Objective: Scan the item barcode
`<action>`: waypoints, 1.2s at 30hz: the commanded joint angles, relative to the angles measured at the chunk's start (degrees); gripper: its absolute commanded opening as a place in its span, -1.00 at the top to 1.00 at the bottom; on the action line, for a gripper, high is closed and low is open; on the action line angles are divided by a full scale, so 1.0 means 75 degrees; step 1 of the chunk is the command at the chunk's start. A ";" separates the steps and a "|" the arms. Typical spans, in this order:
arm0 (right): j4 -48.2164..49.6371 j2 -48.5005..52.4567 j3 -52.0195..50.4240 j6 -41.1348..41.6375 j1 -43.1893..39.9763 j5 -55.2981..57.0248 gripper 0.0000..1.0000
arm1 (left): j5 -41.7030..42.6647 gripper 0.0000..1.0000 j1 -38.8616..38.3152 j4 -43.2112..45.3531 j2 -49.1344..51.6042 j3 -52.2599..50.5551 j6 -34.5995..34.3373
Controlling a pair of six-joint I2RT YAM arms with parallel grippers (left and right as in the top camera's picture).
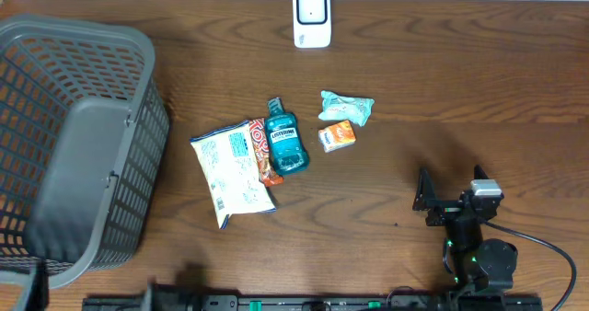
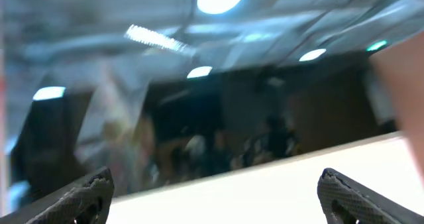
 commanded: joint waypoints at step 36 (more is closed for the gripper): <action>-0.0029 0.0003 -0.0009 0.2101 0.0044 -0.0085 -0.98 | 0.0851 -0.96 0.0245 0.0600 -0.0006 -0.5147 0.0641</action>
